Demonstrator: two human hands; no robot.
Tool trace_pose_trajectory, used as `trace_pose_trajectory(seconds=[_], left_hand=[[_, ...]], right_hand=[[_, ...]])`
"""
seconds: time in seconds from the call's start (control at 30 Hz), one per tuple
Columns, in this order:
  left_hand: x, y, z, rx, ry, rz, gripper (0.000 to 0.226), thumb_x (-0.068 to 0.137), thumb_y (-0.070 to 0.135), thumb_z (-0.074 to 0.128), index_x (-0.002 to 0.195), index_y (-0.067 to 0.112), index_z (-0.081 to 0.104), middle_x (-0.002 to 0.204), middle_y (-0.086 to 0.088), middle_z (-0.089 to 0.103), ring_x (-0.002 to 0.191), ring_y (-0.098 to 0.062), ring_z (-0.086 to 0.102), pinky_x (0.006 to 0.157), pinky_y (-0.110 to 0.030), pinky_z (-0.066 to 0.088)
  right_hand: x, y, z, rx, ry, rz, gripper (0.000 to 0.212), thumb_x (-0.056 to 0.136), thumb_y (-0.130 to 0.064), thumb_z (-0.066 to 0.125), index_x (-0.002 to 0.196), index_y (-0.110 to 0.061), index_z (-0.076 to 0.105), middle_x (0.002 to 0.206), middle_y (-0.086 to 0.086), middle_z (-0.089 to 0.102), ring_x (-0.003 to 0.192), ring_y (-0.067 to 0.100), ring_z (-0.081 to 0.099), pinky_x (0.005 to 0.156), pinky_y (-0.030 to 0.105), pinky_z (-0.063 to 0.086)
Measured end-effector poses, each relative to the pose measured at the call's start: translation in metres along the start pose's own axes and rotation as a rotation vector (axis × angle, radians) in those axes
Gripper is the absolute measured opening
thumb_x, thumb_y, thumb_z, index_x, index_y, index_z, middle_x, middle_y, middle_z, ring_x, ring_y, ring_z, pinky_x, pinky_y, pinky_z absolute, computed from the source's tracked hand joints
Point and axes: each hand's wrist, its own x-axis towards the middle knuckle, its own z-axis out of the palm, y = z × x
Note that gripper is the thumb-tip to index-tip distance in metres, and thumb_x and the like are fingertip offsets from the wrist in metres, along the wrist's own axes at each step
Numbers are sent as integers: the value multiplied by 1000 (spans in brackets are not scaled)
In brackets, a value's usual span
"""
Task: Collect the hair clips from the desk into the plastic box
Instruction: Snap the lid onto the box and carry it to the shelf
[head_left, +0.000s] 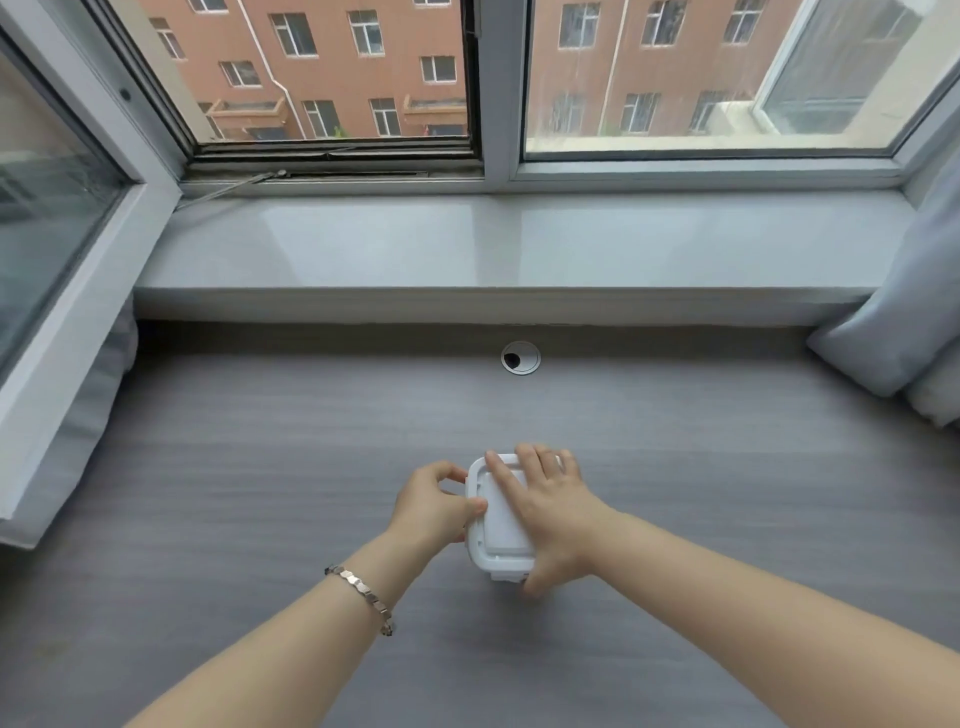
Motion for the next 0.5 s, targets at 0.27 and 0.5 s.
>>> trace_pose_trajectory(seconds=[0.27,0.5], left_hand=[[0,-4,1,-12,15,7,22,83,1,67,101,10,60,77,-10,64,88,-34,68,82,-46,59],[1,-7,3,-8,27,32,23,83,6,66,105,13,62,76,-6,64,87,-31,69,85,-44,58]], right_hand=[[3,4,1,13,31,-48,124,58,-45,74,148,-15,-5,139,21,22,129,37,20,109,50,17],[-1,4,0,38,22,-34,119,63,-44,71,148,-15,-8,144,21,17,133,36,15,112,50,13]])
